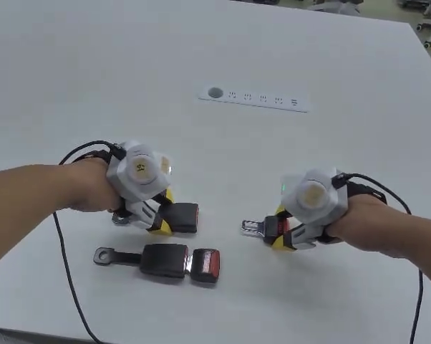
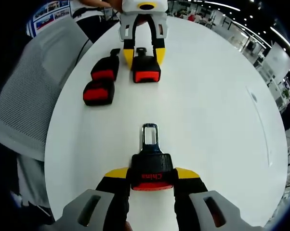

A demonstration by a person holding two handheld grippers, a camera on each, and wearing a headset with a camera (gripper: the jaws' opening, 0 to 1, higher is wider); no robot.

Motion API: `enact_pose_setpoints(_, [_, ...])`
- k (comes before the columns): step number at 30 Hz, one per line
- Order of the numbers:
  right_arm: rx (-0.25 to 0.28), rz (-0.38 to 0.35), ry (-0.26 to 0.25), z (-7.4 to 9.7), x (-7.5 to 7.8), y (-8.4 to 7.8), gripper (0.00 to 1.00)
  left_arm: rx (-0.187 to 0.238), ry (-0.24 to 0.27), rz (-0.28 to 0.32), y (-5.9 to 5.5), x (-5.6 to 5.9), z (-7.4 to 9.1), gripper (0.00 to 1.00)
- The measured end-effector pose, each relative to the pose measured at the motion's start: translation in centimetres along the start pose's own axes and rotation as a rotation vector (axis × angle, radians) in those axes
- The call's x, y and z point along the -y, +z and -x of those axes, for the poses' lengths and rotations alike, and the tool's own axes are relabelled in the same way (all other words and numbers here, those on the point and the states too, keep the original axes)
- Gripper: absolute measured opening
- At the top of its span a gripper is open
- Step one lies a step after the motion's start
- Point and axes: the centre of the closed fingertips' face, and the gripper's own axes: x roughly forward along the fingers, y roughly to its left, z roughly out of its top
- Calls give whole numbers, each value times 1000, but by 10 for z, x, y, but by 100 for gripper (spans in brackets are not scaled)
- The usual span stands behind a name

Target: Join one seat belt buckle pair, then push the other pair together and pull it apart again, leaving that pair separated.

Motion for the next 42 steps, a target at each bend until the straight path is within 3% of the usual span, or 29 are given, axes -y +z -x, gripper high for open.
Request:
enact_pose_setpoints(9, [-36, -28, 15, 9, 1, -22, 33, 2, -5, -10, 0, 0, 0, 33])
enact_pose_setpoints(13, [-36, -52, -10, 7, 6, -26, 37, -15, -1, -34, 1, 0, 0, 33])
enact_pose_setpoints(15, [-40, -56, -13, 15, 2, -19, 39, -38, 0, -89, 4, 2, 0, 33])
enact_pose_setpoints(23, [-45, -57, -47, 11, 9, -21, 43, -66, 19, -84, 3, -3, 1, 37])
enact_pose_setpoints(26, [-22, -74, -61, 16, 4, -18, 44, -68, 37, -89, 3, -2, 6, 46])
enact_pose_setpoints(28, [18, -128, -77, 17, 2, -16, 44, -23, 57, -39, 7, -4, 12, 47])
enact_pose_setpoints(30, [45, -157, -95, 20, 0, -14, 45, -6, 84, -19, 11, -5, 22, 49])
enact_pose_setpoints(34, [93, -208, -143, 29, -7, -9, 48, 35, 146, 54, 4, -6, 35, 53])
enact_pose_setpoints(36, [118, -234, -158, 33, -11, -5, 50, 61, 161, 81, 6, -1, 43, 54])
enact_pose_setpoints(40, [157, -271, -193, 43, -24, 1, 56, 94, 201, 155, -3, 16, 57, 60])
enact_pose_setpoints(42, [171, -285, -206, 48, -32, 3, 59, 106, 207, 187, -13, 24, 61, 63])
